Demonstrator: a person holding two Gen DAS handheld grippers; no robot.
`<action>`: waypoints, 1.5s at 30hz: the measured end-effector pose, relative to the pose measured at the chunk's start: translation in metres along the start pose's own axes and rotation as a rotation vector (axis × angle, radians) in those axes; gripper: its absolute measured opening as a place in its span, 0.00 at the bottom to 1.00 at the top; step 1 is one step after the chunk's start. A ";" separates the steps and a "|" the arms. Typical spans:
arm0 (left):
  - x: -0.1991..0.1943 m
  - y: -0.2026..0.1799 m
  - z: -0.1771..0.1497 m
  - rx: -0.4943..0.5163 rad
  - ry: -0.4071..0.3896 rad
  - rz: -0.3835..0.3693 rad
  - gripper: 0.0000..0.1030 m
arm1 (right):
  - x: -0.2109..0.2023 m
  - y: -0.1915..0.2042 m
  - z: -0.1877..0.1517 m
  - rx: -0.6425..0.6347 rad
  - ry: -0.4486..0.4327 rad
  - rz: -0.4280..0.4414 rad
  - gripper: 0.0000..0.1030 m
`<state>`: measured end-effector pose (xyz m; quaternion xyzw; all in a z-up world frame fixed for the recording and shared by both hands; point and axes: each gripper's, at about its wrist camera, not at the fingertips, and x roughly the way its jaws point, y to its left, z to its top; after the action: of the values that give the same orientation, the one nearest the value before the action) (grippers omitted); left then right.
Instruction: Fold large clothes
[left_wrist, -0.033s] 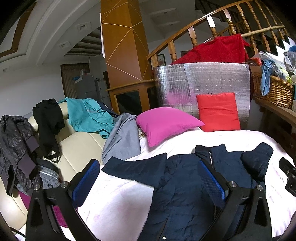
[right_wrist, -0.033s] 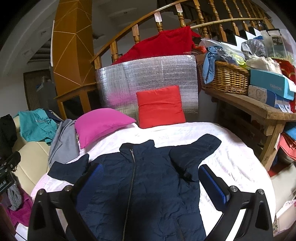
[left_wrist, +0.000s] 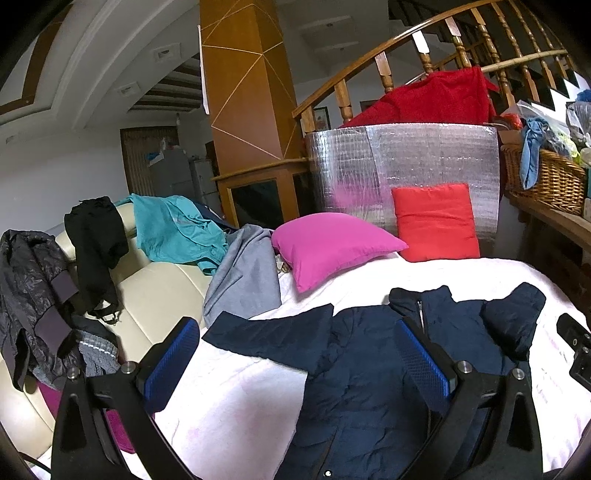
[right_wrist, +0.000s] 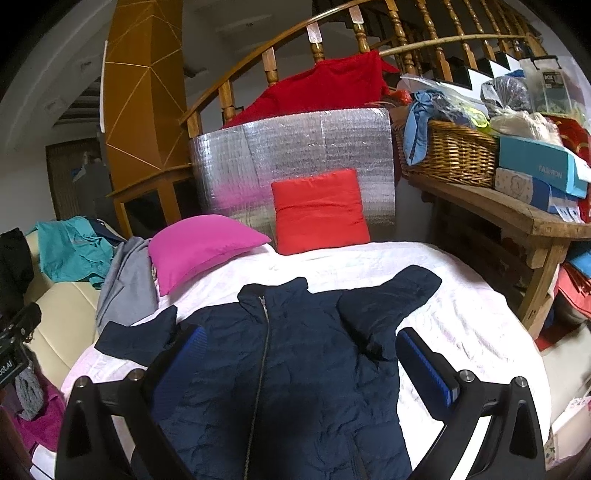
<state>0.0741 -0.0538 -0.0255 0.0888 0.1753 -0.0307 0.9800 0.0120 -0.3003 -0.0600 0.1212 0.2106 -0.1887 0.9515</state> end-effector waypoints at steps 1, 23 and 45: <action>0.002 -0.001 0.000 0.001 0.002 0.000 1.00 | 0.002 -0.001 0.000 0.002 0.003 -0.002 1.00; 0.090 -0.045 -0.018 0.022 0.117 -0.049 1.00 | 0.075 -0.056 -0.005 0.053 0.068 -0.105 1.00; 0.282 -0.130 -0.120 -0.006 0.584 -0.163 1.00 | 0.244 -0.252 -0.016 0.626 0.287 0.100 0.97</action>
<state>0.2858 -0.1678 -0.2558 0.0768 0.4561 -0.0821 0.8828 0.1080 -0.5972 -0.2210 0.4426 0.2680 -0.1784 0.8369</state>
